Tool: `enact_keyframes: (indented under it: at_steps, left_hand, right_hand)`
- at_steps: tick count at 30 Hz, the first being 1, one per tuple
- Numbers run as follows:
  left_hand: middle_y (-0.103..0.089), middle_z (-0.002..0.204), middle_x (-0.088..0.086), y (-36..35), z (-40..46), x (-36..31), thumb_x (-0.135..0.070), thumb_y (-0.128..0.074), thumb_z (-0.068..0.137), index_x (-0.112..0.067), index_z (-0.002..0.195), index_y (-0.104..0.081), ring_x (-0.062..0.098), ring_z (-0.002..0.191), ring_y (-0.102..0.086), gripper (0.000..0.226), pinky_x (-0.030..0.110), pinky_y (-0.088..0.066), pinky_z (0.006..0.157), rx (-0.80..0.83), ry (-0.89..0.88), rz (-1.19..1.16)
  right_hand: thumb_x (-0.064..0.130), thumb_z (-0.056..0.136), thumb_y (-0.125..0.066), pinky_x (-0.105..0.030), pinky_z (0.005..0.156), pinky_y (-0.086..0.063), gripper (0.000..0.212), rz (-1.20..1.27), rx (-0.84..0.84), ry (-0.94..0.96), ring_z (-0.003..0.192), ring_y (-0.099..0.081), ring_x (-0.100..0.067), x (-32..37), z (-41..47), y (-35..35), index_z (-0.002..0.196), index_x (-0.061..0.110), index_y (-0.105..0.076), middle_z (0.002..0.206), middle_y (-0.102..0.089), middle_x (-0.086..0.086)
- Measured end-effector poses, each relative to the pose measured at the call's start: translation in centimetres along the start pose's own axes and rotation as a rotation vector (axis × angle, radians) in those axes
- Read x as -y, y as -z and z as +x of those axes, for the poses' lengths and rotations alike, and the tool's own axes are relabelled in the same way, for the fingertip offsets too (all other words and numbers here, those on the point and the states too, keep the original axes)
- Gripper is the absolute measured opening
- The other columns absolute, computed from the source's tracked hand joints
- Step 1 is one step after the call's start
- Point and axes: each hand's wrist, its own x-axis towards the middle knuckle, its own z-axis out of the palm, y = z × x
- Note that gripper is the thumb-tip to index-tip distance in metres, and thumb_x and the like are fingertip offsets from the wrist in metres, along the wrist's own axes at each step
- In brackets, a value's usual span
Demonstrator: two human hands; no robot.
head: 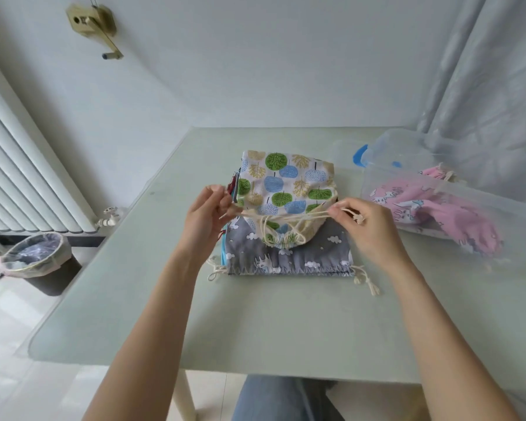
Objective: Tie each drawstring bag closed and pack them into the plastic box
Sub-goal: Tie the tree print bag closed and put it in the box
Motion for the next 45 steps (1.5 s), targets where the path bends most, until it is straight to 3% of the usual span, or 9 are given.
enact_keyframes:
  at_steps: [7, 10, 12, 18, 26, 33, 38, 42, 45]
  left_hand:
    - [-0.046, 0.057, -0.006, 2.0, -3.0, 1.0, -0.010, -0.052, 0.093, -0.014, 0.078, -0.049, 0.009, 0.054, -0.037, 0.015, 0.021, -0.033, 0.054, -0.054, -0.167, 0.755]
    - [-0.054, 0.060, 0.000, 2.9, -3.6, 1.5, -0.012, -0.052, 0.091, -0.012, 0.081, -0.046, 0.017, 0.055, -0.042, 0.011, 0.023, -0.032, 0.052, -0.067, -0.235, 1.124]
    - [-0.060, 0.068, 0.006, 3.2, -4.1, 1.7, -0.014, -0.051, 0.092, -0.012, 0.085, -0.048, 0.026, 0.063, -0.048, 0.008, 0.026, -0.034, 0.056, -0.064, -0.223, 1.220]
    - [-0.060, 0.105, -0.006, 1.5, -4.9, 2.2, -0.044, -0.054, 0.079, -0.024, 0.101, -0.062, 0.013, 0.094, -0.056, 0.031, 0.029, -0.043, 0.076, 0.068, -0.344, 1.251]
    - [-0.073, 0.089, -0.007, -0.6, -4.6, 4.3, -0.036, -0.070, 0.081, -0.020, 0.094, -0.068, 0.017, 0.082, -0.067, 0.020, 0.024, -0.041, 0.061, -0.014, -0.409, 1.421]
    - [-0.072, 0.070, -0.011, 0.2, -4.6, 3.5, -0.035, -0.074, 0.077, -0.021, 0.078, -0.074, -0.005, 0.066, -0.064, 0.014, 0.014, -0.046, 0.064, 0.036, -0.325, 1.086]
    - [-0.074, 0.074, -0.006, -0.1, -4.6, 3.4, -0.028, -0.070, 0.083, -0.020, 0.081, -0.072, 0.005, 0.074, -0.070, 0.009, 0.022, -0.054, 0.076, 0.108, -0.221, 0.863]
    - [-0.073, 0.072, -0.006, -0.4, -4.6, 3.2, -0.025, -0.069, 0.083, -0.028, 0.076, -0.068, 0.004, 0.071, -0.070, 0.007, 0.019, -0.053, 0.076, 0.113, -0.236, 0.828]
    - [-0.072, 0.070, -0.009, -0.6, -4.6, 3.1, -0.026, -0.067, 0.084, -0.029, 0.077, -0.067, 0.003, 0.068, -0.069, 0.007, 0.019, -0.053, 0.073, 0.108, -0.250, 0.841]
  right_hand:
    - [0.019, 0.087, -0.064, -0.008, 0.064, -0.039, 0.009, -0.074, -0.045, -0.061, 0.069, -0.056, 0.008, -1.0, -2.5, 2.7, 0.084, 0.012, -0.069, 0.076, -0.065, 0.015]
    - [0.017, 0.086, -0.065, -0.011, 0.064, -0.038, 0.011, -0.189, -0.122, -0.090, 0.070, -0.058, -0.009, -1.8, -3.2, 3.6, 0.087, 0.007, -0.070, 0.081, -0.070, -0.004]
    - [0.018, 0.084, -0.068, -0.026, 0.069, -0.046, 0.010, -0.289, -0.089, -0.152, 0.077, -0.063, -0.023, -2.0, -3.7, 4.0, 0.088, 0.010, -0.072, 0.085, -0.072, -0.008]
    - [0.013, 0.081, -0.066, -0.032, 0.091, -0.045, 0.021, -0.273, 0.163, -0.080, 0.097, -0.060, -0.014, 0.7, -3.9, 2.0, 0.100, 0.020, -0.069, 0.101, -0.068, 0.002]
    - [0.035, 0.087, -0.062, -0.032, 0.077, -0.036, 0.022, -0.454, 0.213, 0.023, 0.095, -0.054, -0.024, 1.2, -4.7, -4.0, 0.098, 0.016, -0.069, 0.094, -0.070, -0.001]
    - [0.018, 0.089, -0.061, -0.023, 0.058, -0.031, 0.012, -0.262, 0.096, 0.075, 0.060, -0.049, -0.010, 1.3, -4.4, -3.3, 0.081, 0.010, -0.063, 0.066, -0.055, 0.012]
    - [0.018, 0.090, -0.059, -0.025, 0.062, -0.033, 0.013, -0.295, 0.091, 0.082, 0.071, -0.052, -0.017, 0.8, -4.3, -3.3, 0.084, 0.008, -0.065, 0.077, -0.061, 0.003]
    - [0.033, 0.090, -0.059, -0.027, 0.081, -0.035, 0.023, -0.305, 0.228, 0.068, 0.093, -0.045, -0.018, 0.4, -4.2, -3.8, 0.094, 0.014, -0.071, 0.097, -0.061, 0.001]
    - [0.023, 0.092, -0.056, -0.025, 0.076, -0.037, 0.017, -0.185, 0.259, 0.058, 0.081, -0.048, -0.006, 1.1, -4.6, -4.1, 0.083, 0.015, -0.068, 0.082, -0.063, 0.007]
